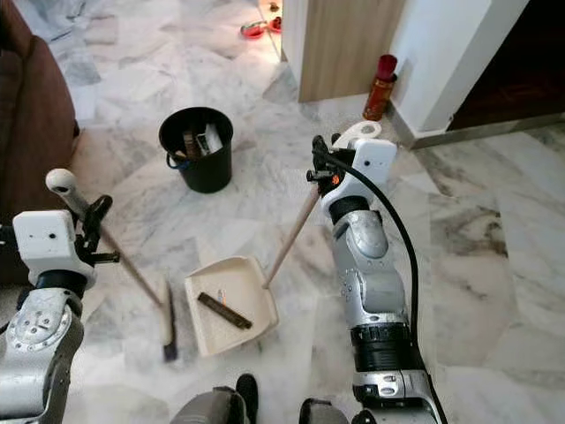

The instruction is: Sweep floor

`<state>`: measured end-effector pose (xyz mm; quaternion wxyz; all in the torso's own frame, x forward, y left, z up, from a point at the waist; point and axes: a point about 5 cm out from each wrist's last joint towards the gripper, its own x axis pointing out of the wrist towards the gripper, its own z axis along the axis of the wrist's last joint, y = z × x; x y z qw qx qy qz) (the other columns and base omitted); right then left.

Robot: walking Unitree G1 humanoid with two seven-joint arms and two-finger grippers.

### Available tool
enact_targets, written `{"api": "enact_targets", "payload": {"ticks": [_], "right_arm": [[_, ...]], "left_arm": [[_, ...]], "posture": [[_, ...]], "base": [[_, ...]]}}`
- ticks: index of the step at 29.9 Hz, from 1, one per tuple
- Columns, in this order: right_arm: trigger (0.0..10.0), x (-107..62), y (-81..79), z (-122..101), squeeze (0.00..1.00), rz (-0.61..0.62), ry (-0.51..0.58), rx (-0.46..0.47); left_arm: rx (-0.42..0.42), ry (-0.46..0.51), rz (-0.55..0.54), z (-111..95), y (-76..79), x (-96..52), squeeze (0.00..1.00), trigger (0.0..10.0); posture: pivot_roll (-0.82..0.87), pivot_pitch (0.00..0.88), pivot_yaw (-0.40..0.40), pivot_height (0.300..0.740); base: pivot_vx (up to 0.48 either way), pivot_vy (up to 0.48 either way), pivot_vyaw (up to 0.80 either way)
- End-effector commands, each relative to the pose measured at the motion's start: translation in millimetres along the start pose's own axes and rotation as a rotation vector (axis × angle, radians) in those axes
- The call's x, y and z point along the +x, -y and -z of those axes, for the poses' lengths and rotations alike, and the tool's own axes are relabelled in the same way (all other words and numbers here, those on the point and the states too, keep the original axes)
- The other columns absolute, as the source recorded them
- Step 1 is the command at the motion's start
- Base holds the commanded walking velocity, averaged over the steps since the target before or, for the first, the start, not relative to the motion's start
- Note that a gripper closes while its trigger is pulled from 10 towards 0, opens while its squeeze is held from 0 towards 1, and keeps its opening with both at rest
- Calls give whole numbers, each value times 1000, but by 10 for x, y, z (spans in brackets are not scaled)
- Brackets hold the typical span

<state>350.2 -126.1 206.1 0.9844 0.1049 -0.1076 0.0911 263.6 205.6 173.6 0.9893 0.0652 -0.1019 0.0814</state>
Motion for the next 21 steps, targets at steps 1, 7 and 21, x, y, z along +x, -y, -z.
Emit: {"api": "enact_targets", "payload": {"ticks": [1,7,21], "right_arm": [[10000,11,-44,-145,0,-15,65,24],[10000,14,-49,-157,0,-18,67,13],[10000,16,-69,-167,0,-29,71,23]], "left_arm": [[29,43,-9,-87,-24,-8,0,10000],[42,43,-11,-89,-25,-7,0,10000],[52,37,-15,-80,-29,-9,0,10000]], "posture": [[-6,247,-1,740],[-5,249,0,740],[-6,248,-1,740]], "base": [[0,0,0],[281,0,0],[295,0,212]]}}
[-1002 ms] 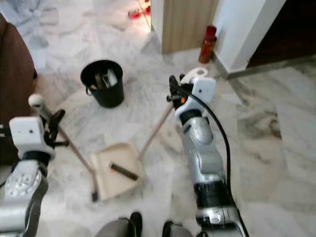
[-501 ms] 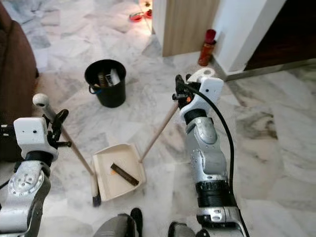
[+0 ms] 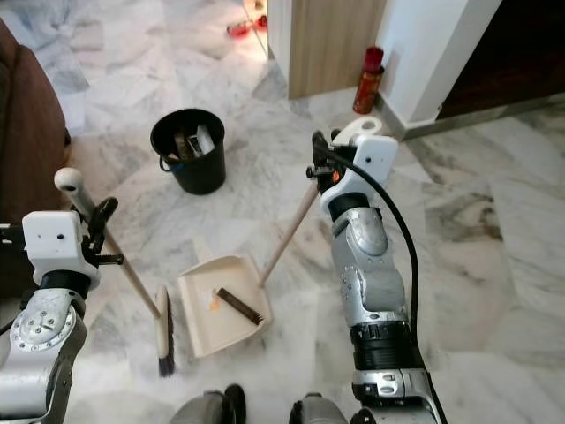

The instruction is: Sweep floor

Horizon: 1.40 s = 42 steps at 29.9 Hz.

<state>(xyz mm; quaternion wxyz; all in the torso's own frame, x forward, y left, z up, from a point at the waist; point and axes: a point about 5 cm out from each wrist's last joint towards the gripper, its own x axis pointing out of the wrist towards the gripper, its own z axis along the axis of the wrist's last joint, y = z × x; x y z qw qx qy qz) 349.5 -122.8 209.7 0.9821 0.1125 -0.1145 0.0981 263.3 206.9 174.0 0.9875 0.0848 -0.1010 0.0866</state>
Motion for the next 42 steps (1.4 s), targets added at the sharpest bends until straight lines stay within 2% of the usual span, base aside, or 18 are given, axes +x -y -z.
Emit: {"api": "enact_targets", "payload": {"ticks": [1,5,6,7,13,17,27,42], "right_arm": [[10000,13,-36,-145,0,-18,59,8],[10000,19,-50,-173,0,-22,76,24],[10000,30,-63,-228,0,-17,107,85],[10000,34,-67,-260,0,-16,125,99],[10000,52,-143,-466,0,-55,231,119],[10000,66,-206,-543,0,-85,265,124],[10000,88,-283,-621,0,-116,290,124],[10000,109,-311,-686,0,-124,310,148]], "left_arm": [[14,36,-10,-77,-18,-10,0,10000],[16,35,-10,-75,-15,-12,0,10000],[27,37,-7,-76,-16,-14,0,10000],[28,37,-8,-75,-19,-16,0,10000],[51,41,-29,-62,-54,-38,0,10000],[77,31,-55,-20,-93,-68,0,10000],[100,10,-100,43,-178,-129,0,10000],[106,12,-112,48,-180,-143,0,10000]], "posture": [[-6,248,1,740],[-5,246,0,740],[-3,248,0,740],[-3,248,0,740],[-5,247,-1,740],[-3,245,-3,740],[2,245,-7,740],[4,240,-8,740]], "base": [[300,0,0],[298,0,0],[296,0,0],[296,0,0],[299,0,0],[307,0,0],[308,0,139],[309,0,63]]}}
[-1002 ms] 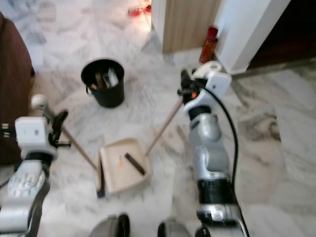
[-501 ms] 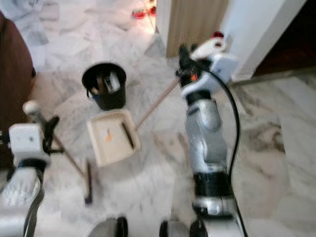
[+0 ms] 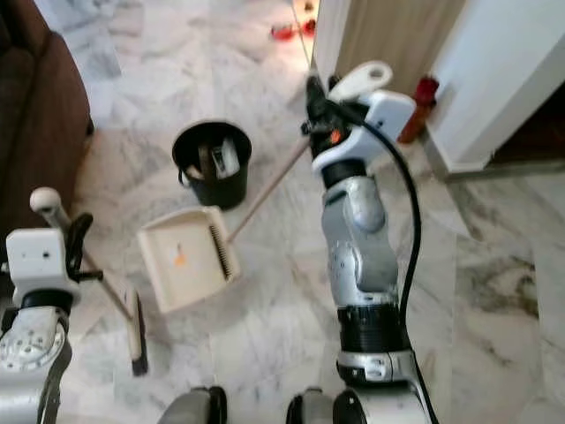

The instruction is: Sweep floor

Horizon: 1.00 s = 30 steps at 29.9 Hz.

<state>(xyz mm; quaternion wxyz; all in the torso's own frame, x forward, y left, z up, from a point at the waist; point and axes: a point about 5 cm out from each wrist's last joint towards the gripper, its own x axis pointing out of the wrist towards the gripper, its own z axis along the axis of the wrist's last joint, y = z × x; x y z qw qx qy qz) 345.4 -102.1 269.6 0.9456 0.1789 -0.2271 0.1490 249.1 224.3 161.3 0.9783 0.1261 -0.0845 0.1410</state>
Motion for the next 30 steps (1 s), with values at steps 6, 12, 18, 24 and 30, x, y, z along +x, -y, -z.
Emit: {"api": "enact_targets", "payload": {"ticks": [6,12,18,24,30], "right_arm": [[10000,17,-8,-182,0,-8,85,18],[10000,61,-5,-281,0,7,131,37],[10000,69,-22,-332,0,1,155,40],[10000,78,-36,-348,0,-1,163,44],[10000,80,-45,-363,0,-4,169,54]], "left_arm": [[11,48,-26,-80,-21,-13,0,10000],[10,53,-25,-88,-16,-10,0,10000],[6,59,-24,-95,0,-9,0,10000],[7,64,-25,-102,-3,-6,0,10000],[11,68,-29,-106,-9,-10,0,10000]], "posture": [[4,240,-8,740],[5,238,-7,740],[4,224,-5,740],[5,218,-5,740],[7,213,-4,740]], "base": [[320,0,0],[358,0,0],[356,0,0],[358,0,0],[356,0,0]]}}
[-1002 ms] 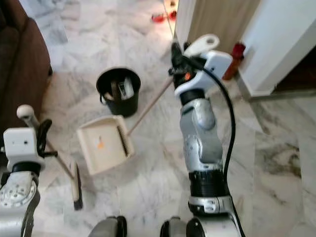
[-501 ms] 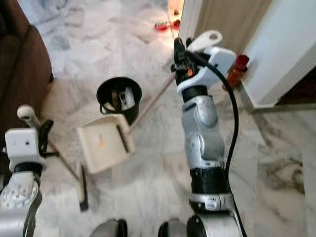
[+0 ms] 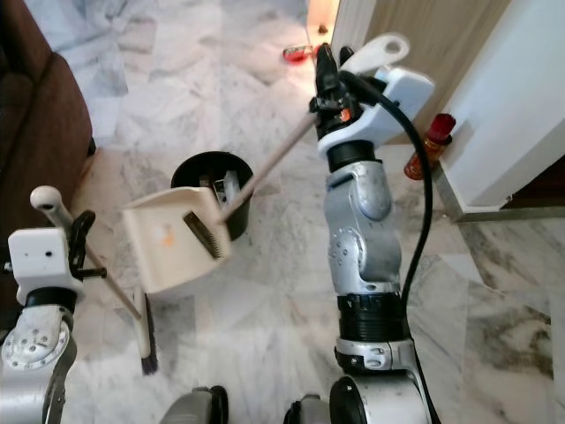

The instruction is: Sweep floor

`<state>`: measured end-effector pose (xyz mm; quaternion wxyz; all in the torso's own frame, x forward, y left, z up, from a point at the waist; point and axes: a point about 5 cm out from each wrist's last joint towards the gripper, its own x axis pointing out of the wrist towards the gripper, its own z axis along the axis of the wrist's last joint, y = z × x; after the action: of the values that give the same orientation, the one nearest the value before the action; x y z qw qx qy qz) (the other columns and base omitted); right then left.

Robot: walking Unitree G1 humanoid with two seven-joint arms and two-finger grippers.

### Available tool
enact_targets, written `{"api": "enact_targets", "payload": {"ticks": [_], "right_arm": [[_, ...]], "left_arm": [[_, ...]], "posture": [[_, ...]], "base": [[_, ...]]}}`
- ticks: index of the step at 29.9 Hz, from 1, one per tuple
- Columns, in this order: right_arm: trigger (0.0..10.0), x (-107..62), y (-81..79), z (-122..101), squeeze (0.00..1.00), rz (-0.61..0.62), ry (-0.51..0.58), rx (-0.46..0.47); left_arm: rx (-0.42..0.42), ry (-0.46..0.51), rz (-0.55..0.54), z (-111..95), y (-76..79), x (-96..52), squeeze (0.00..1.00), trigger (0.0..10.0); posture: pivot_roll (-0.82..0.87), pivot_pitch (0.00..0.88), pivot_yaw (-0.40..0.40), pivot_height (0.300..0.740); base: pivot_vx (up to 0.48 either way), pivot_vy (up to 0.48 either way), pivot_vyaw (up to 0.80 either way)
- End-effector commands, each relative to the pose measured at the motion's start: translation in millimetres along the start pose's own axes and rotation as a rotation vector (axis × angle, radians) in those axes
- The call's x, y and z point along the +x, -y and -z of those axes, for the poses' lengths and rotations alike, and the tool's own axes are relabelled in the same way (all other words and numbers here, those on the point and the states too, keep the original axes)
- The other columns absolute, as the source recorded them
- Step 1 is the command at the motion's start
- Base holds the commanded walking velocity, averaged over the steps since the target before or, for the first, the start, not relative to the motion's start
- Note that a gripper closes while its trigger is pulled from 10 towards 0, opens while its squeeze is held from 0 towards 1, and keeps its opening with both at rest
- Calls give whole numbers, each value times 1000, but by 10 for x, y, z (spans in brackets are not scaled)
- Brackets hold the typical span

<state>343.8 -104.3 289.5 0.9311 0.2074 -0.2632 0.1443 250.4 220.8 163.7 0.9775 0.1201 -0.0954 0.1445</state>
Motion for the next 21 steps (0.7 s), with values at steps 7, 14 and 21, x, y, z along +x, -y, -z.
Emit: {"api": "enact_targets", "payload": {"ticks": [7,14,21], "right_arm": [[10000,19,-26,-194,0,-12,93,9],[10000,15,-20,-193,0,-13,90,11],[10000,18,-28,-192,0,-24,87,-9]], "left_arm": [[22,48,-14,-74,-32,-24,0,10000],[23,50,-19,-76,-30,-20,0,10000],[22,52,-21,-80,-27,-14,0,10000]], "posture": [[4,211,-4,740],[6,212,-5,740],[7,218,-8,740]], "base": [[358,0,0],[357,0,0],[358,0,0]]}}
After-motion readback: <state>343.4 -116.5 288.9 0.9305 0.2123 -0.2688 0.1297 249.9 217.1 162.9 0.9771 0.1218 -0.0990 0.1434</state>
